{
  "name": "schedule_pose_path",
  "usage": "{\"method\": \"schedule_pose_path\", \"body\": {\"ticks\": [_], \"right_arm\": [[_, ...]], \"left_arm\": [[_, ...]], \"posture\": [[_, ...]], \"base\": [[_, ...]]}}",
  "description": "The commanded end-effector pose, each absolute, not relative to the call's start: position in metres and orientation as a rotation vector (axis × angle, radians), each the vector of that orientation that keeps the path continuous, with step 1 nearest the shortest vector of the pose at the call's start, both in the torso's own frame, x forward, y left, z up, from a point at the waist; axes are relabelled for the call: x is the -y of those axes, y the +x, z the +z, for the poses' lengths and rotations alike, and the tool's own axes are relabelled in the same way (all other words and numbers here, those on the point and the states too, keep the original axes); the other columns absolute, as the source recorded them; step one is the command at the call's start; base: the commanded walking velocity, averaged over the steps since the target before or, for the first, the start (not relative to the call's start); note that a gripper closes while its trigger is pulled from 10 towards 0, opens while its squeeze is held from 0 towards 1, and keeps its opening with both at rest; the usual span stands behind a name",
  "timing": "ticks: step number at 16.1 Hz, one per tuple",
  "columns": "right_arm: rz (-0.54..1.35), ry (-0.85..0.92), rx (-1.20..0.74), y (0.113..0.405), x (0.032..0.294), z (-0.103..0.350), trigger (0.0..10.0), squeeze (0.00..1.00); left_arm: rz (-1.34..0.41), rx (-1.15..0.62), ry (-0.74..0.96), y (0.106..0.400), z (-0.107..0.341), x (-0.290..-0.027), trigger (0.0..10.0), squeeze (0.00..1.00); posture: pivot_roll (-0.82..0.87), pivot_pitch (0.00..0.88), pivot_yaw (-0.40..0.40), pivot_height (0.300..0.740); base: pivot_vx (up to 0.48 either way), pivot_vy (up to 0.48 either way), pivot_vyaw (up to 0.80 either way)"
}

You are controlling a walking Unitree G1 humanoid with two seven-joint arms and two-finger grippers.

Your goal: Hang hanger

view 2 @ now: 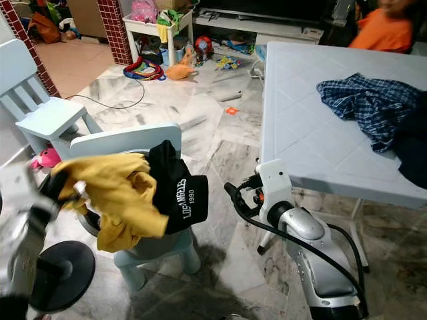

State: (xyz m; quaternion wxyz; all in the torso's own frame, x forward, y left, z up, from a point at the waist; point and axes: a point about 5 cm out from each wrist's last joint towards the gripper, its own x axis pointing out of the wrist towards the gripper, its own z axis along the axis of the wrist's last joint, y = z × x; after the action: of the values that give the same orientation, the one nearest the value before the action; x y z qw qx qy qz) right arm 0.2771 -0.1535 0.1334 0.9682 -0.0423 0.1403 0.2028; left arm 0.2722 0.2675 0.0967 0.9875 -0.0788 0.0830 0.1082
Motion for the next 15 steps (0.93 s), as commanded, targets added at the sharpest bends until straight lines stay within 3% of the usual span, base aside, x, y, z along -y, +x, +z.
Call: {"method": "schedule_pose_path", "body": {"ticks": [1,7,12,15], "right_arm": [[0.429,-0.087,-0.284,0.276,0.15,0.132,10.0,0.0],[0.426,-0.094,-0.284,0.278,0.151,0.132,10.0,0.0],[0.423,-0.094,-0.288,0.275,0.15,0.13,10.0,0.0],[0.427,-0.096,-0.286,0.276,0.15,0.131,10.0,0.0]], "left_arm": [[0.277,-0.243,-0.135,0.265,0.086,-0.267,0.0,0.0],[0.191,-0.412,-0.074,0.265,0.067,-0.251,0.0,0.0],[0.463,-0.392,-0.015,0.258,0.069,-0.284,0.0,0.0],[0.432,-0.447,-0.013,0.251,0.057,-0.275,0.0,0.0]], "posture": [[-0.08,0.062,-0.042,0.74],[-0.08,0.063,-0.039,0.74],[-0.08,0.064,-0.032,0.74],[-0.08,0.064,-0.035,0.74]], "base": [[0.0,0.0,0.0],[0.0,0.0,0.0],[0.0,0.0,0.0],[0.0,0.0,0.0]]}}
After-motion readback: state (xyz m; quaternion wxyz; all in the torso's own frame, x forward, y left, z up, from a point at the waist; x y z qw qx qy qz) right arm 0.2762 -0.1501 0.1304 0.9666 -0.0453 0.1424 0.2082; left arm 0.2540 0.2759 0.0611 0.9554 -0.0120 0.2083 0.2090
